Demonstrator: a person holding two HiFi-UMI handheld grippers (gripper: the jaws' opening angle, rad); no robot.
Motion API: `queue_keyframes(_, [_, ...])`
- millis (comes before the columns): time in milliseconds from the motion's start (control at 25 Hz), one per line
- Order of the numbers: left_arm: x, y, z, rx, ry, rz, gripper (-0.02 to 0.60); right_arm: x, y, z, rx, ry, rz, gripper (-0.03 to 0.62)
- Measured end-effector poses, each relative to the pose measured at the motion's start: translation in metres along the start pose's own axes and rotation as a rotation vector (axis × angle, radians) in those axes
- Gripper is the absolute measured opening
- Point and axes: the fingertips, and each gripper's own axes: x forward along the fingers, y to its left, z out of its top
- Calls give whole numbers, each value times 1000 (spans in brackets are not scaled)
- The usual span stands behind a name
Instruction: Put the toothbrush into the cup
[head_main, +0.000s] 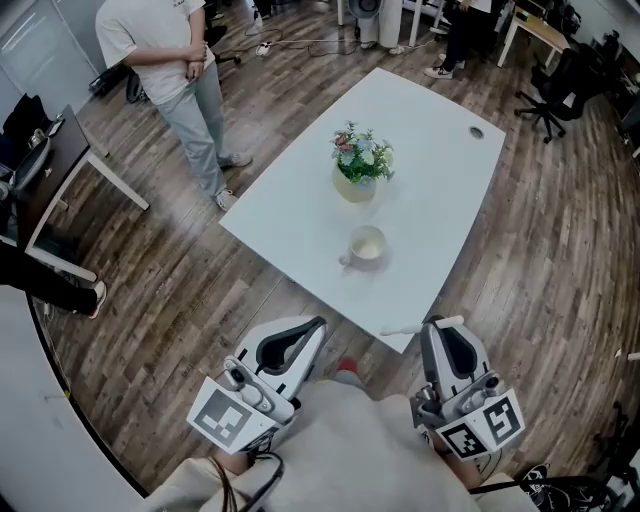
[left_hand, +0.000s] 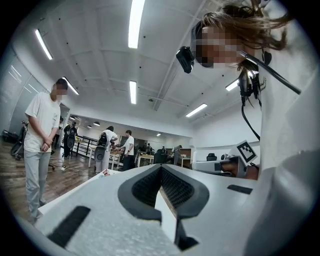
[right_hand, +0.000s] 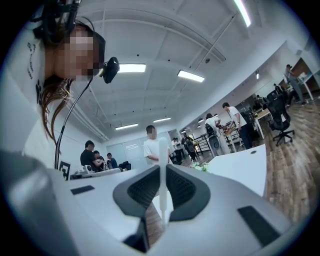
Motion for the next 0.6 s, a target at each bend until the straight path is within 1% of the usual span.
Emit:
queue_keyframes(360, [6,-3,0,4,4,-9,8,-1,-5,-1,9,-5,-6,49])
queue_keyframes(600, [5,-1,0,-2,9,0,8,2,-5,-1,14,-2,1,48])
